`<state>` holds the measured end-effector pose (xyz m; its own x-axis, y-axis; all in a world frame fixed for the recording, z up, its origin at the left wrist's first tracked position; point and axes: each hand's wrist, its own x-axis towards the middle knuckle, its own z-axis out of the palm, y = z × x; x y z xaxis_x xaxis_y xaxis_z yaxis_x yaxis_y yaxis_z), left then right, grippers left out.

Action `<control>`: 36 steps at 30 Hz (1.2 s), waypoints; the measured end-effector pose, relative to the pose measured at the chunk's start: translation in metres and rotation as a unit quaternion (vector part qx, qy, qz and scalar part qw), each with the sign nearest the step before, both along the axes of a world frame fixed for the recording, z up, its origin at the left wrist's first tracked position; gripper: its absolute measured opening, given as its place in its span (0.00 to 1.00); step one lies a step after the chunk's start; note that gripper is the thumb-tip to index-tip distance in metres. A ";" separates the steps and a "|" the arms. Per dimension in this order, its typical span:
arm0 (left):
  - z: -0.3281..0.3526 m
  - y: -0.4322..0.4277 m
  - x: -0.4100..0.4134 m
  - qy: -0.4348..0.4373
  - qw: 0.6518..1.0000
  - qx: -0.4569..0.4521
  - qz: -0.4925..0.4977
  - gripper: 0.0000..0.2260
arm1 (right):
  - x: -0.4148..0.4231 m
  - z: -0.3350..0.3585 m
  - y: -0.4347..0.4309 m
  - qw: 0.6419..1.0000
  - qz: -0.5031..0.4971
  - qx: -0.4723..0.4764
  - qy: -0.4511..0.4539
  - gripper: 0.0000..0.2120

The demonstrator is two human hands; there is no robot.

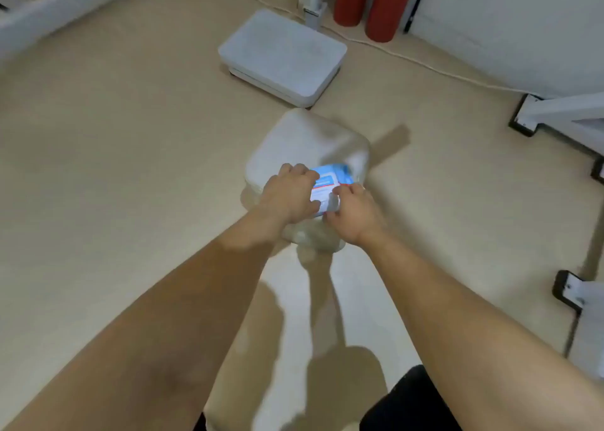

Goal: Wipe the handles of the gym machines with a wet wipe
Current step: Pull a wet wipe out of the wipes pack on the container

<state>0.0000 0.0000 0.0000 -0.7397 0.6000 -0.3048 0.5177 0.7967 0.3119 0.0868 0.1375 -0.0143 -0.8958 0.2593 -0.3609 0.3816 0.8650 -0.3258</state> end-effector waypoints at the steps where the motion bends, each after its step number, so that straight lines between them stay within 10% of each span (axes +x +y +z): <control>1: -0.012 0.003 -0.002 0.007 1.000 0.004 -0.007 0.25 | -0.003 -0.012 -0.001 0.999 -0.006 0.005 0.035 0.21; 7: -0.047 0.005 -0.008 0.099 0.993 0.067 0.014 0.17 | -0.007 -0.063 0.000 0.948 -0.194 -0.141 0.207 0.10; 19: -0.052 0.009 -0.043 0.216 0.968 0.103 0.073 0.11 | -0.004 -0.069 0.012 0.955 -0.173 -0.143 0.195 0.11; 36: -0.073 0.001 0.010 0.065 0.970 0.219 0.081 0.18 | -0.029 -0.041 -0.009 0.961 -0.187 -0.048 0.197 0.04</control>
